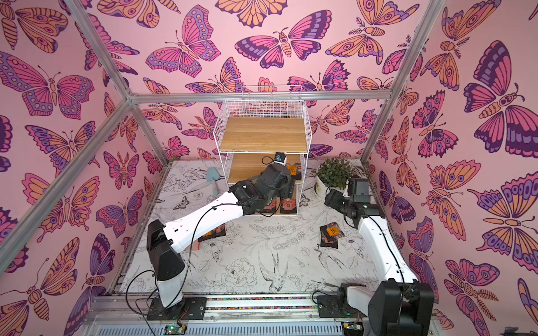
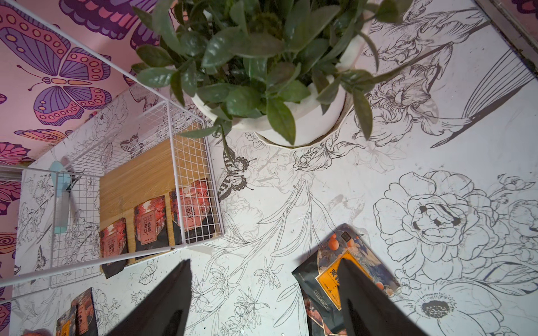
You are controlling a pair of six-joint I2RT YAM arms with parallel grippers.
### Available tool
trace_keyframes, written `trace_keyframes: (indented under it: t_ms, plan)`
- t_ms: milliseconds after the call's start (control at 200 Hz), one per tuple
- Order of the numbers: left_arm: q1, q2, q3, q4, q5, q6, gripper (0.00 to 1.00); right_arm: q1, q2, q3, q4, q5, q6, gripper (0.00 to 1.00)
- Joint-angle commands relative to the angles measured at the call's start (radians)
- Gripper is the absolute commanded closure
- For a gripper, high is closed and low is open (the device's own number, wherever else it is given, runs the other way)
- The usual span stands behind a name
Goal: Remove the tea bags from the shelf
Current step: Pick up the tea bag from the shelf.
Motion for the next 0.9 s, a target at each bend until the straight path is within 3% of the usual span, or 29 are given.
trace_keyframes:
  t_ms: [0, 891]
  plan:
    - [-0.005, 0.014, 0.000, 0.086, -0.040, 0.035, 0.18, -0.007, 0.001, 0.032, 0.009, -0.009, -0.013, 0.18]
    - [-0.017, 0.104, 0.039, 0.208, -0.055, 0.062, 0.18, -0.007, 0.003, 0.033, 0.006, -0.023, -0.020, 0.18]
